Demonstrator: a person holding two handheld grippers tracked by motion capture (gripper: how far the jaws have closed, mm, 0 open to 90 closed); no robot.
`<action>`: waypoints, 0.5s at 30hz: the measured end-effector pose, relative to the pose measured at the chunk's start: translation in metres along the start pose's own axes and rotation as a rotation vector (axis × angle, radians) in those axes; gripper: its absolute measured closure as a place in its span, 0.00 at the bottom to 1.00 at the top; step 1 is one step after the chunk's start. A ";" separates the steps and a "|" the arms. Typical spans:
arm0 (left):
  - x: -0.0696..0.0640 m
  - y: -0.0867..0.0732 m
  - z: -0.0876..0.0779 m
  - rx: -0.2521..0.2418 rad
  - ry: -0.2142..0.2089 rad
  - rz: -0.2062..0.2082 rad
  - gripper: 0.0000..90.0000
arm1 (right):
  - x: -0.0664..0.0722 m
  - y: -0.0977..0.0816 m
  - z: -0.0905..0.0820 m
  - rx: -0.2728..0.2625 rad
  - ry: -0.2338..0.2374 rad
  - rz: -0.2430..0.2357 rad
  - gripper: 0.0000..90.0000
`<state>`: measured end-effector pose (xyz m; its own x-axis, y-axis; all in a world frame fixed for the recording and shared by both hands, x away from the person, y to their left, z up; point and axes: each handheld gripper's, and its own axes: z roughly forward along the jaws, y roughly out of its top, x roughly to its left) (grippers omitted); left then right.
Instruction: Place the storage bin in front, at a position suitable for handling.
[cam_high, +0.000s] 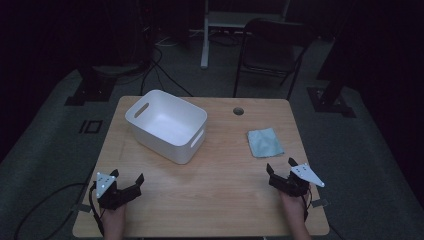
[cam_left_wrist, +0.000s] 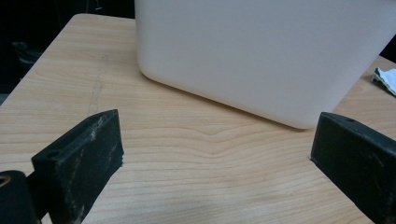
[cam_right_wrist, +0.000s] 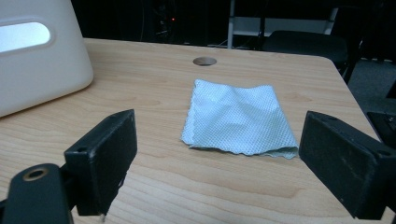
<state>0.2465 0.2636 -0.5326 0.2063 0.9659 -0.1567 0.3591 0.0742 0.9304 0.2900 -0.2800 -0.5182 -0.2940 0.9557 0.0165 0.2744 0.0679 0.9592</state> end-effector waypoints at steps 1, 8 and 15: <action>0.000 0.000 0.000 0.001 0.000 0.001 0.02 | 0.001 0.000 0.000 0.002 0.001 -0.001 0.12; -0.001 0.000 -0.001 -0.005 0.003 0.000 0.02 | 0.004 0.004 -0.002 0.002 0.001 -0.009 0.12; -0.003 -0.001 0.001 0.004 0.001 -0.001 0.02 | 0.009 0.012 -0.002 -0.013 0.025 -0.006 0.12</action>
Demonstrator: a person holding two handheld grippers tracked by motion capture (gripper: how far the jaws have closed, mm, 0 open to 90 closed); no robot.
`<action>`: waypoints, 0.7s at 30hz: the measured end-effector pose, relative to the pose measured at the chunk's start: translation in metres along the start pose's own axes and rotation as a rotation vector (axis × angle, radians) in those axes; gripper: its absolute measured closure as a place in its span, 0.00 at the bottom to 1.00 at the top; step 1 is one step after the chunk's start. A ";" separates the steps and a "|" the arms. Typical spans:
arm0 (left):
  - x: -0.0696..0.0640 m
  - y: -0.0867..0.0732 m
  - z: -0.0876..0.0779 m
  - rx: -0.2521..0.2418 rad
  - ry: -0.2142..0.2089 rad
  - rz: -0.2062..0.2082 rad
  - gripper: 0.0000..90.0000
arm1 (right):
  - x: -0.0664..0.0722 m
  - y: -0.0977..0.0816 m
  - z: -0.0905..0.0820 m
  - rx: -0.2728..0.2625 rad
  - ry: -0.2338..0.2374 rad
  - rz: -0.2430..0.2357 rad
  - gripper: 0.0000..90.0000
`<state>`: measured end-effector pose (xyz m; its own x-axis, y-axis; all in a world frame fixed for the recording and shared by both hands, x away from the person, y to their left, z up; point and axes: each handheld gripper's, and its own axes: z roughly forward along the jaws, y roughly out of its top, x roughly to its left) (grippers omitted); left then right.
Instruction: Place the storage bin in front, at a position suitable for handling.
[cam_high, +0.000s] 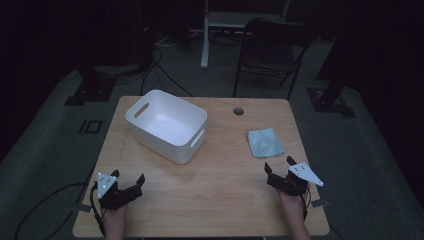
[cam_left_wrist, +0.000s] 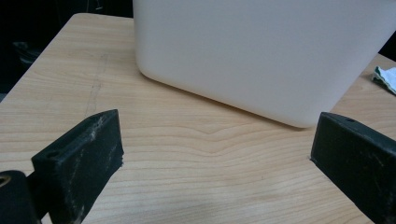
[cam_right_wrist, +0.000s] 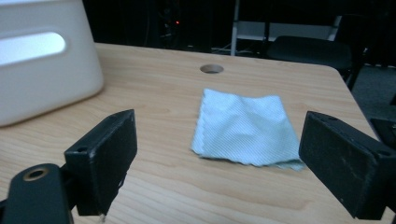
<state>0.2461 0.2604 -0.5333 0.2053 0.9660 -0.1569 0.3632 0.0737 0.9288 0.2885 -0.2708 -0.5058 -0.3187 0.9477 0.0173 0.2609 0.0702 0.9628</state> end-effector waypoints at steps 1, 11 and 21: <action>0.000 0.000 0.000 0.000 0.000 0.000 0.02 | 0.000 0.000 0.000 0.000 0.000 0.000 0.12; -0.002 -0.001 0.001 0.005 -0.005 0.000 0.02 | 0.009 0.017 0.014 0.000 0.050 0.008 0.14; -0.004 -0.002 0.004 0.013 -0.016 -0.003 0.02 | 0.017 0.032 0.025 -0.004 0.082 0.015 0.14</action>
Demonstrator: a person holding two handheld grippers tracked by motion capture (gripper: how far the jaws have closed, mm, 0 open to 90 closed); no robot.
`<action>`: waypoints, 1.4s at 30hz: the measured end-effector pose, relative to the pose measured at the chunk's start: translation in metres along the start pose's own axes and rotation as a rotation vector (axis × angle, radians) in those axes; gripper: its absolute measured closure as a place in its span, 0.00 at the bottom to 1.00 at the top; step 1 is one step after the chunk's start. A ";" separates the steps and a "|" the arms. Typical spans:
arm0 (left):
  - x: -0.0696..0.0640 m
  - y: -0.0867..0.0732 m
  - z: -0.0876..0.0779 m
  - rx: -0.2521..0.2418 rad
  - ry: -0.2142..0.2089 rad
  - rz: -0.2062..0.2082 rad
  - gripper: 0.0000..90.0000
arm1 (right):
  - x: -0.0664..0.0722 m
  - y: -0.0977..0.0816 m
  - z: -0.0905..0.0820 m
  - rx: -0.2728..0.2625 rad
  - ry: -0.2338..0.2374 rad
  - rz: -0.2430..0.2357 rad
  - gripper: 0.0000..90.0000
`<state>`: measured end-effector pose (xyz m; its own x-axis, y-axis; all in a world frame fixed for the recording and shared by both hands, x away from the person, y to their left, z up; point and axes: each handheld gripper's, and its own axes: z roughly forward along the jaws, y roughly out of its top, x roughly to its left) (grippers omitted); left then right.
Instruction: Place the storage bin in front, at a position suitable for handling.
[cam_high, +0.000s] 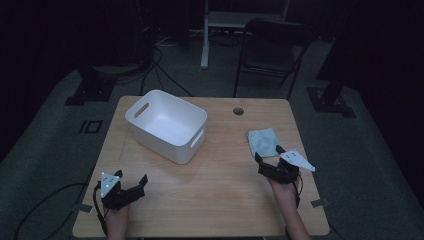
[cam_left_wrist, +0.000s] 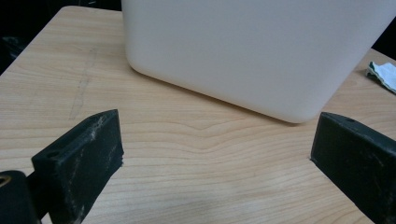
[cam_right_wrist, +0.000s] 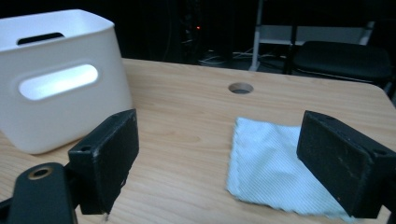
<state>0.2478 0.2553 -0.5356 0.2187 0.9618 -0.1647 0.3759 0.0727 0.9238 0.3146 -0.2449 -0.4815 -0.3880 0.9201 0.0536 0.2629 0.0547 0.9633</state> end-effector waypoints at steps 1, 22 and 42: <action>0.000 0.000 0.000 0.000 -0.001 0.000 0.02 | 0.001 0.002 0.002 0.001 0.006 -0.001 0.14; 0.000 0.000 -0.001 0.007 -0.009 -0.005 0.02 | 0.031 0.036 0.042 0.027 0.102 0.004 0.14; 0.000 0.001 -0.003 0.002 -0.013 -0.001 0.02 | 0.063 0.068 0.079 0.034 0.185 -0.029 0.14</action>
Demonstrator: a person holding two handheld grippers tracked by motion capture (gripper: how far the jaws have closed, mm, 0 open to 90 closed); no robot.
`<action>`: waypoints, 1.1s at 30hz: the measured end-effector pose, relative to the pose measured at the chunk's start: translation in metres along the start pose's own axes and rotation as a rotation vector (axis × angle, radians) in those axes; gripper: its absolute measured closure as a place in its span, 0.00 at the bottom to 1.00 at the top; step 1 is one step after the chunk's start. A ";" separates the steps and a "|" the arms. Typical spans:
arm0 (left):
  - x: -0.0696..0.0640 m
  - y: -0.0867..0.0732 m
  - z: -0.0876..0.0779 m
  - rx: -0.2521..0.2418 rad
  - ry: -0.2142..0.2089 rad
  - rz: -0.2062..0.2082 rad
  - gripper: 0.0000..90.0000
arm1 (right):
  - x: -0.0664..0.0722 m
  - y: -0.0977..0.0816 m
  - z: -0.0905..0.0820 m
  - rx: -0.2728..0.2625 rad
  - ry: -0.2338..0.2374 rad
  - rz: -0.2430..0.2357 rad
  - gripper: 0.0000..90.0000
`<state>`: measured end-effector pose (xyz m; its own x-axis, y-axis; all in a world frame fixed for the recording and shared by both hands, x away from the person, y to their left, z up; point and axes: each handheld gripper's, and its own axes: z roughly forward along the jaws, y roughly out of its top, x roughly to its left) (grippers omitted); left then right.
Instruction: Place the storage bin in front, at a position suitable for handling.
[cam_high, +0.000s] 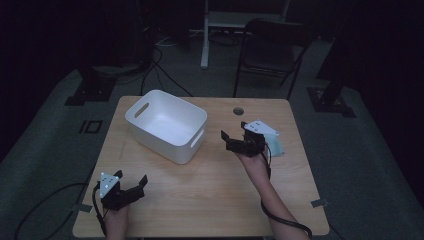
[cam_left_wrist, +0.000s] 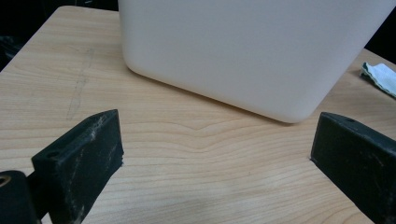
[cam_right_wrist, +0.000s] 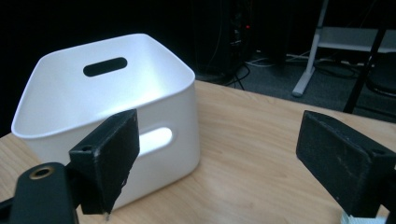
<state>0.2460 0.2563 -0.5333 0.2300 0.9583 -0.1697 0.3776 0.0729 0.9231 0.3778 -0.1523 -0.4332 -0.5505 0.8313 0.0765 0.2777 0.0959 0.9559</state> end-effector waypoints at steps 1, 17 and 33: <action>0.000 0.000 0.000 0.000 -0.001 0.000 0.02 | 0.001 0.002 0.002 0.000 0.000 -0.002 0.14; 0.002 0.001 0.000 0.001 -0.010 0.000 0.02 | 0.011 0.015 0.039 0.034 0.037 -0.021 0.14; 0.003 0.000 -0.006 -0.004 -0.009 -0.004 0.02 | 0.023 0.019 0.080 0.101 0.051 -0.047 0.15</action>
<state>0.2414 0.2608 -0.5323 0.2363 0.9555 -0.1768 0.3755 0.0780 0.9236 0.4335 -0.0877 -0.4357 -0.6037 0.7958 0.0489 0.3270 0.1912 0.9255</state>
